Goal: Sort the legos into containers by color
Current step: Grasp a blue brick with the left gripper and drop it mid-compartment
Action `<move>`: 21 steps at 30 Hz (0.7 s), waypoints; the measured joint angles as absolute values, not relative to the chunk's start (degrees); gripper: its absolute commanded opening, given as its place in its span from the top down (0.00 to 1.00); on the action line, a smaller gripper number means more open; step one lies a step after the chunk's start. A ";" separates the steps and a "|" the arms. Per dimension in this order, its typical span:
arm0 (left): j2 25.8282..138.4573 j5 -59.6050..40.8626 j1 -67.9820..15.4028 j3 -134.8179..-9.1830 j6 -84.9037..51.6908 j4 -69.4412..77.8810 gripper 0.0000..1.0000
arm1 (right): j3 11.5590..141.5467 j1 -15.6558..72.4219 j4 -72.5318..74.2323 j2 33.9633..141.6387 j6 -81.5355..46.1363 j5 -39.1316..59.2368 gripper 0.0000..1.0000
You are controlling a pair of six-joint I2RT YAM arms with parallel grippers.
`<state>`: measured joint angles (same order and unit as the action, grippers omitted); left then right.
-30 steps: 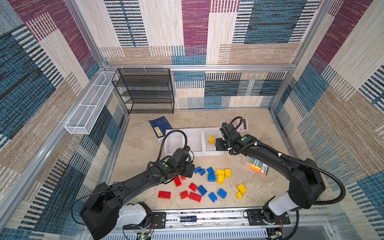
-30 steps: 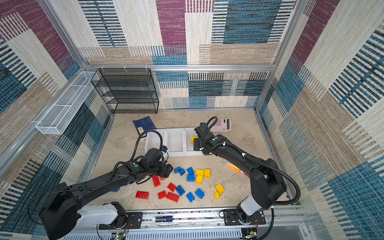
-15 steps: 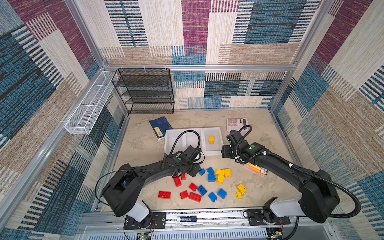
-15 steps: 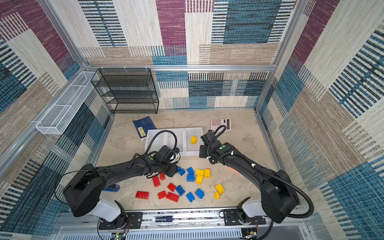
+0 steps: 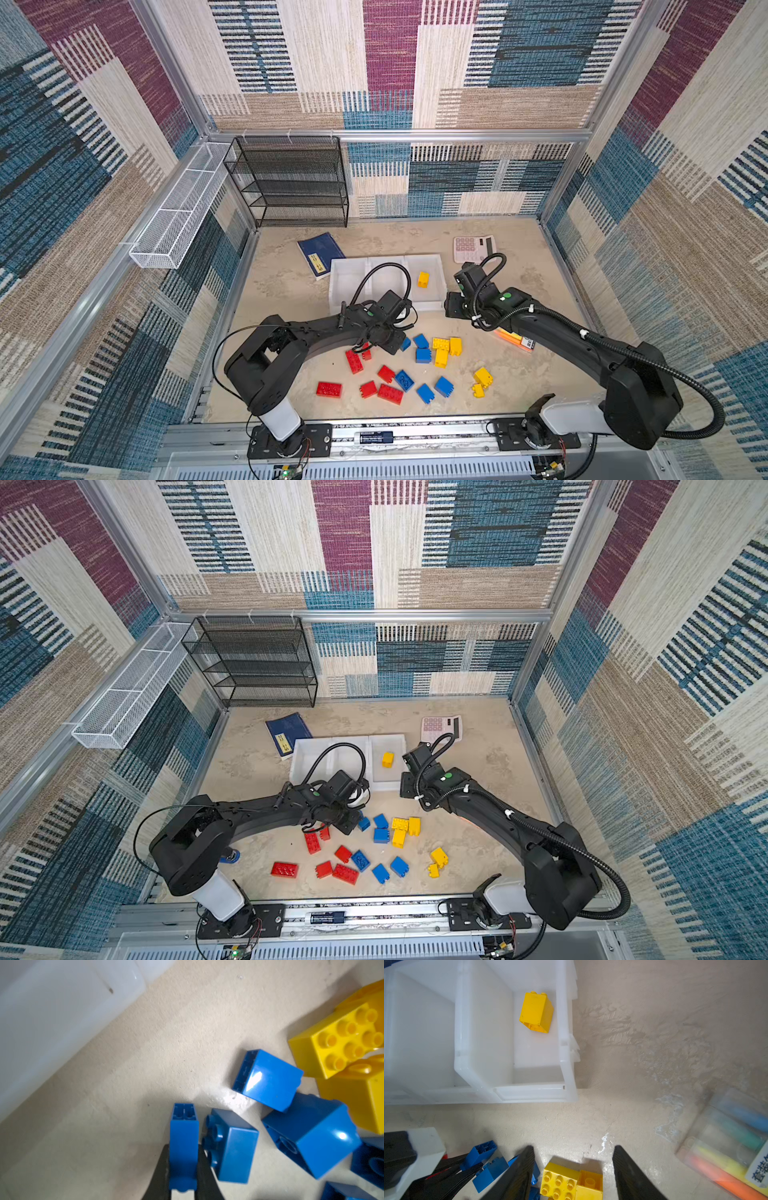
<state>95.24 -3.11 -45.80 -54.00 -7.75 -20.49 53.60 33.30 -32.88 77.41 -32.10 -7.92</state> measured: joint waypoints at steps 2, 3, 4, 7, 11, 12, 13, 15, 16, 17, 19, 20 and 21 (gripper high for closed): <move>94.32 -3.16 -45.80 -54.72 -7.73 -21.23 0.91 | 53.52 33.30 -32.95 76.93 -32.47 -7.94 0.37; 93.56 -3.18 -45.78 -55.37 -7.60 -21.39 0.91 | 53.52 33.30 -32.99 76.77 -32.53 -7.99 0.38; 92.77 -3.18 -45.67 -56.29 -7.53 -21.61 0.92 | 53.52 33.30 -33.01 76.58 -32.62 -8.01 0.38; 91.31 -3.29 -44.10 -59.51 -7.33 -21.87 0.92 | 53.47 33.30 -33.30 76.01 -32.91 -8.05 0.38; 93.34 -1.61 -39.62 -64.77 -7.35 -22.11 0.91 | 53.08 33.30 -33.30 75.70 -32.91 -8.08 0.39; 94.78 -1.43 -38.57 -66.43 -7.35 -22.13 0.92 | 53.01 33.30 -33.32 75.70 -32.93 -8.05 0.39; 96.68 -1.08 -37.43 -68.40 -7.38 -22.63 0.92 | 52.95 33.30 -33.28 75.70 -32.93 -8.05 0.39; 100.18 0.12 -36.10 -71.79 -7.40 -23.44 0.91 | 52.84 33.30 -33.34 75.70 -33.10 -8.03 0.39; 101.82 0.05 -35.68 -73.34 -7.40 -23.97 0.88 | 52.80 33.30 -33.32 75.61 -33.10 -8.03 0.39; 103.26 0.10 -35.46 -74.70 -7.40 -24.47 0.82 | 52.71 33.30 -33.32 75.42 -33.12 -8.01 0.39; 105.47 0.99 -35.38 -76.73 -7.57 -25.34 0.61 | 52.25 33.30 -33.34 74.67 -33.41 -7.99 0.38; 105.91 1.28 -35.38 -77.21 -7.57 -25.82 0.55 | 51.99 33.30 -33.39 74.30 -33.56 -7.97 0.37; 106.08 1.39 -35.38 -77.54 -7.62 -26.33 0.50 | 51.72 33.30 -33.41 73.93 -33.56 -7.97 0.37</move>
